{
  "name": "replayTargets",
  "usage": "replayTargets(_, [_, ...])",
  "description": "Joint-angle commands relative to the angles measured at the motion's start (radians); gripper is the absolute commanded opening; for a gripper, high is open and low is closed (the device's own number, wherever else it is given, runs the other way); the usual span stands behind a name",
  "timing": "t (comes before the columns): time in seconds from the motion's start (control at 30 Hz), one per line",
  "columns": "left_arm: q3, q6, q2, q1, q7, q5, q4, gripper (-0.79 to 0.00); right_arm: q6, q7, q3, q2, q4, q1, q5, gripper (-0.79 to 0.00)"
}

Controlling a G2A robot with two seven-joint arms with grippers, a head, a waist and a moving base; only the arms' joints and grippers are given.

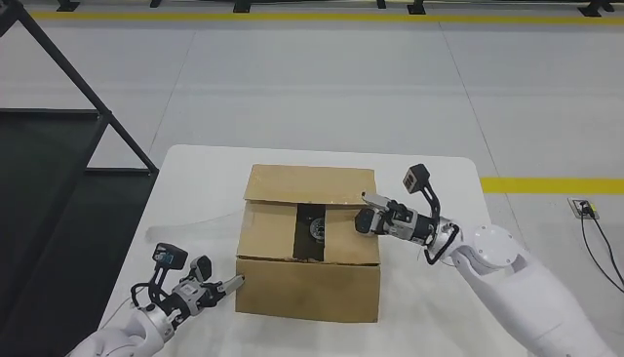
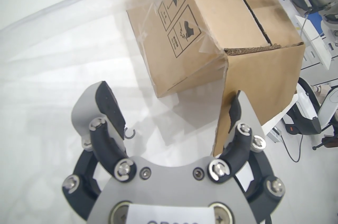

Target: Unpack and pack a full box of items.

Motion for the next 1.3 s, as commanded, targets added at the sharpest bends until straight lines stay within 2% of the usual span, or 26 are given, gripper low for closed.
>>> replayTargets(0.0, [0.000, 0.002, 0.000, 0.001, 0.000, 0.001, -0.001, 0.000, 0.007, -0.015, -0.004, -0.008, 0.006, 0.005, -0.004, 0.000])
replayTargets(0.17, [0.000, 0.000, 0.002, 0.003, -0.002, 0.000, -0.002, 0.000, 0.017, -0.040, -0.006, -0.025, 0.024, 0.015, -0.018, 0.000])
replayTargets(0.47, [0.005, -0.008, 0.004, 0.004, 0.005, 0.005, -0.001, 0.000, -0.040, -0.138, 0.006, -0.064, 0.018, 0.025, 0.016, 0.000])
replayTargets(0.63, [0.004, -0.010, 0.005, 0.008, 0.010, 0.000, 0.000, 0.000, -0.035, -0.195, 0.009, -0.085, 0.030, 0.050, 0.006, 0.000])
replayTargets(0.8, [0.001, -0.012, 0.006, 0.013, 0.017, -0.005, 0.001, 0.000, -0.003, -0.296, 0.003, -0.111, 0.055, 0.092, -0.024, 0.000])
replayTargets(1.1, [-0.010, -0.007, 0.008, 0.026, 0.023, -0.001, -0.011, 0.000, 0.042, -0.378, -0.036, -0.173, 0.154, 0.198, -0.036, 0.000])
replayTargets(1.27, [-0.014, 0.000, 0.010, 0.034, 0.022, 0.001, -0.026, 0.000, 0.070, -0.410, -0.061, -0.216, 0.254, 0.261, -0.015, 0.000])
